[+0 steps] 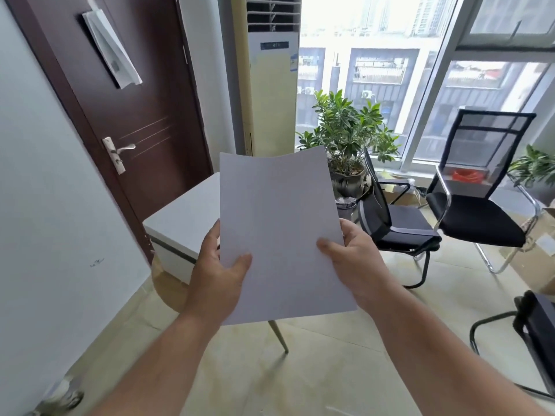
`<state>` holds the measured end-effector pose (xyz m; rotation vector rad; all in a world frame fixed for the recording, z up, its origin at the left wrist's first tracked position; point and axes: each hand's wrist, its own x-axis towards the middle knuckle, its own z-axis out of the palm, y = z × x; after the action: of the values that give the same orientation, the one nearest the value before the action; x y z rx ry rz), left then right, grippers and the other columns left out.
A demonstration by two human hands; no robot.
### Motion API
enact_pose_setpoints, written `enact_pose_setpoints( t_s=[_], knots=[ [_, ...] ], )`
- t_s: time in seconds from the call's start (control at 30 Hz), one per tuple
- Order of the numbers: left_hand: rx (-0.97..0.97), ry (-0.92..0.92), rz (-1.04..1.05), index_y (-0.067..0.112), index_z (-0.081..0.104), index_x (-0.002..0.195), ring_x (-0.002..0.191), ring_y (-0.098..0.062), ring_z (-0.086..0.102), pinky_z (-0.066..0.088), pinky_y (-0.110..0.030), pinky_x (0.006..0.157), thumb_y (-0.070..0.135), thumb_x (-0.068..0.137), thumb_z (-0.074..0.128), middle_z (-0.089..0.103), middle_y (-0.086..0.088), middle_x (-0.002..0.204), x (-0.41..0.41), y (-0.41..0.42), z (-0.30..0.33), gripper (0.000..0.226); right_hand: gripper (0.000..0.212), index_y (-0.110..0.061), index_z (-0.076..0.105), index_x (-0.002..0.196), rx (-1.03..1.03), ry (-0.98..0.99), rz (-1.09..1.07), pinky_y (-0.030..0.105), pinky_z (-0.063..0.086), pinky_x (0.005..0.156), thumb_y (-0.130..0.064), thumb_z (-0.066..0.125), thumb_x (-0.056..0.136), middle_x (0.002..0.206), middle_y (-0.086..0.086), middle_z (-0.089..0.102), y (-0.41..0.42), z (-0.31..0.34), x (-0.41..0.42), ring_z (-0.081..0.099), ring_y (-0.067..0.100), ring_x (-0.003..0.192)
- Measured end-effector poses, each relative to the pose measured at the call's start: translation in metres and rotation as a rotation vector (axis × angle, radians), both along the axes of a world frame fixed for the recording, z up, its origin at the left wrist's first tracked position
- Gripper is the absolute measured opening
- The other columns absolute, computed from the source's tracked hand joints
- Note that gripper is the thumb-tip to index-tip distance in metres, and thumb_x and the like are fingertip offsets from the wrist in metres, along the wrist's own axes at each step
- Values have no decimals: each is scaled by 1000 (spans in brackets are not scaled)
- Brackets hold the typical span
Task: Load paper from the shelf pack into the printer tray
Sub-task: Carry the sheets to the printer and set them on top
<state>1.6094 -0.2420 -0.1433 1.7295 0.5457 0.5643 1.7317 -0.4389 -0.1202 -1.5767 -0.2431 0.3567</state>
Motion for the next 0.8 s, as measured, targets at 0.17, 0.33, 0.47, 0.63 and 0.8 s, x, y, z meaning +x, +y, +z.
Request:
enact_pose_setpoints(
  t_s=[0.17, 0.33, 0.47, 0.63, 0.8],
  knots=[
    [54, 38, 36, 49, 34, 149, 110, -11, 68, 59, -32, 82, 28, 98, 67, 64, 13, 132, 44, 10, 1, 64, 33, -21, 70, 116, -4, 16, 42, 59, 62, 89, 2, 59, 95, 103, 4, 83, 18, -4, 55, 80, 30, 93],
    [55, 56, 121, 46, 32, 151, 111, -10, 64, 51, -17, 72, 25, 101, 64, 60, 13, 133, 95, 4, -4, 64, 34, -19, 70, 118, -3, 31, 142, 64, 61, 88, 2, 57, 95, 106, 8, 82, 28, -14, 122, 79, 35, 95],
    [-2, 58, 186, 45, 33, 152, 119, -8, 62, 54, -30, 93, 19, 100, 64, 60, 15, 137, 143, -8, -10, 66, 33, -27, 73, 111, -34, 23, 216, 64, 61, 86, -2, 60, 93, 102, 4, 83, 27, -22, 185, 80, 33, 92],
    [-65, 117, 228, 37, 23, 161, 136, 1, 49, 41, -33, 116, 12, 100, 60, 49, 22, 149, 199, -35, -16, 75, 32, -35, 74, 108, -95, 30, 320, 64, 61, 87, -18, 62, 83, 102, 0, 83, 21, -27, 255, 80, 31, 92],
    [-89, 140, 362, 36, 24, 161, 135, 8, 46, 39, -28, 116, 11, 99, 58, 48, 26, 149, 231, -45, -24, 75, 34, -35, 76, 102, -152, 39, 420, 58, 63, 85, -6, 60, 92, 95, -3, 83, 36, -34, 304, 80, 26, 87]
  ],
)
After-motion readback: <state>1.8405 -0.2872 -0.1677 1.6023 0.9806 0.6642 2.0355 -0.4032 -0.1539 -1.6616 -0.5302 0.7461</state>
